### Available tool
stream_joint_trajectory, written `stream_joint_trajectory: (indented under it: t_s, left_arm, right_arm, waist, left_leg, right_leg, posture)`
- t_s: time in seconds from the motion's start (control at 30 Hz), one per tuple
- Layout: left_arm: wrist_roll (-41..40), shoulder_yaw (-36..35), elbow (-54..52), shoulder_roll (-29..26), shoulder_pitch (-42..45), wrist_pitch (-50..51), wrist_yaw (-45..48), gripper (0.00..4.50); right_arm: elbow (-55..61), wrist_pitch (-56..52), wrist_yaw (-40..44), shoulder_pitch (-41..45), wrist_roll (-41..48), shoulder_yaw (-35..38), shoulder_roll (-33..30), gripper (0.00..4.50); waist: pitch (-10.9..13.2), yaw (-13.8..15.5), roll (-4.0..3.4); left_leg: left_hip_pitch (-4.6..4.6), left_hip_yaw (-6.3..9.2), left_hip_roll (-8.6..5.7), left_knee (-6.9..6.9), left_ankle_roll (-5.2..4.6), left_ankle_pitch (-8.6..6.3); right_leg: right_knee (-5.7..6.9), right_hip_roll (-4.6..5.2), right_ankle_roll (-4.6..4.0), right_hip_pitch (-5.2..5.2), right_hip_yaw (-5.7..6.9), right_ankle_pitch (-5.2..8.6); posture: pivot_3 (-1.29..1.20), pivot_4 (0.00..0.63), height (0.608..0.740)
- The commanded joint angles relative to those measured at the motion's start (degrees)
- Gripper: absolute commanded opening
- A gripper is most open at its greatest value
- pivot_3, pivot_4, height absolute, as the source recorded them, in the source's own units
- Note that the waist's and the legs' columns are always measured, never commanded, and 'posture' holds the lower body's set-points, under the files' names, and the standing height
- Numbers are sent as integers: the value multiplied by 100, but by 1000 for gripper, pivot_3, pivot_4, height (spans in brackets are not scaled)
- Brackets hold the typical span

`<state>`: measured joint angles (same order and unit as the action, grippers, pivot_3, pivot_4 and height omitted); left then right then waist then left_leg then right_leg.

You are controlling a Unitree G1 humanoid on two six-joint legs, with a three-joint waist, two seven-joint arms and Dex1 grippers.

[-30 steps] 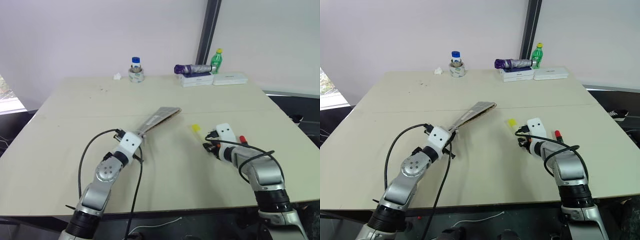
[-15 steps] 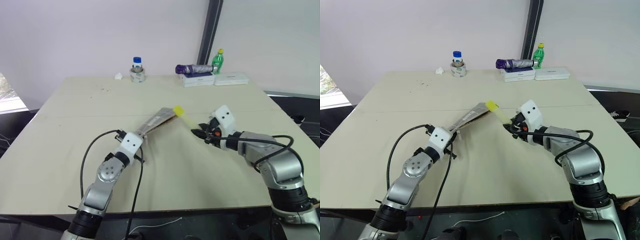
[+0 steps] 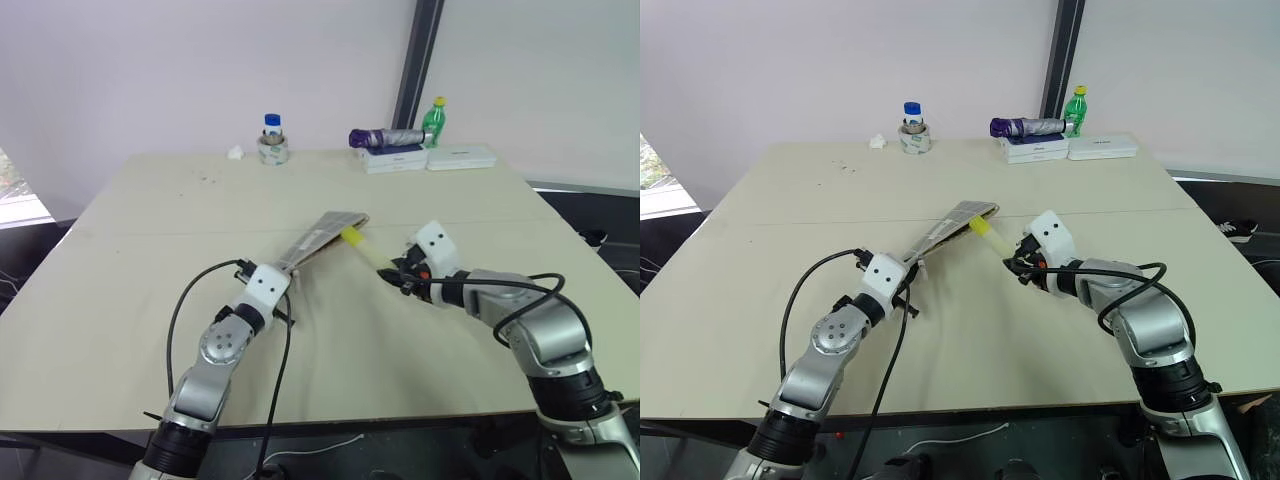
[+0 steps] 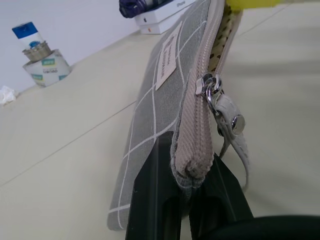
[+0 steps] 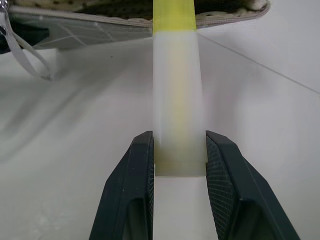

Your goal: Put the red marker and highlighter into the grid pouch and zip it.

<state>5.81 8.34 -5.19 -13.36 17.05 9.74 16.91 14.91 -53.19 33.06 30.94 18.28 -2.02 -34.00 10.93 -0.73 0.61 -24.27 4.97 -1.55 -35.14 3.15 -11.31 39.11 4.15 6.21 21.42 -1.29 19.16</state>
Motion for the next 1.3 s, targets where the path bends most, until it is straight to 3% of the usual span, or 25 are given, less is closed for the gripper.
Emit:
stream_joint_trajectory:
  t_s: [0.03,0.33,0.47,0.83,1.07,1.3]
  left_arm:
    - [17,7,-253,-10,11,-66,8,0]
    - [331,308,-206,-353,33,-492,292,0]
    - [304,698,-251,-687,-143,-825,958,0]
    - [457,987,-280,-934,-219,-976,1466,0]
    - [59,446,-457,-590,-200,-305,1188,0]
    - [-472,-142,-618,-72,214,731,824,0]
  right_arm:
    - [100,124,23,45,-75,-21,-107,853]
    - [293,354,422,-29,-243,-446,-495,853]
    - [490,477,689,-141,-327,-815,-678,853]
    - [339,645,865,133,-627,-1259,-490,853]
    - [314,715,888,269,-536,-749,-597,4390]
    - [-186,915,1008,-9,-496,158,-1197,4390]
  waist:
    - [0,0,0]
    - [0,-2,1]
    - [0,-11,0]
    - [1,-4,0]
    - [1,9,1]
    - [1,7,3]
  left_leg:
    - [0,0,0,0,0,0]
    - [-1,0,0,0,0,0]
    - [-1,0,0,2,0,0]
    - [-1,0,2,1,0,0]
    - [-2,2,2,0,0,0]
    - [-3,2,1,-4,0,0]
  right_leg:
    - [0,0,0,0,0,0]
    - [-1,0,0,1,0,0]
    - [-3,0,0,1,0,0]
    - [-4,0,-1,1,-1,0]
    - [-4,1,-1,1,0,0]
    - [-4,0,0,-2,3,0]
  posture:
    - [0,150,737]
    - [0,150,737]
    - [0,150,737]
    - [0,150,737]
    - [0,150,737]
    - [0,150,737]
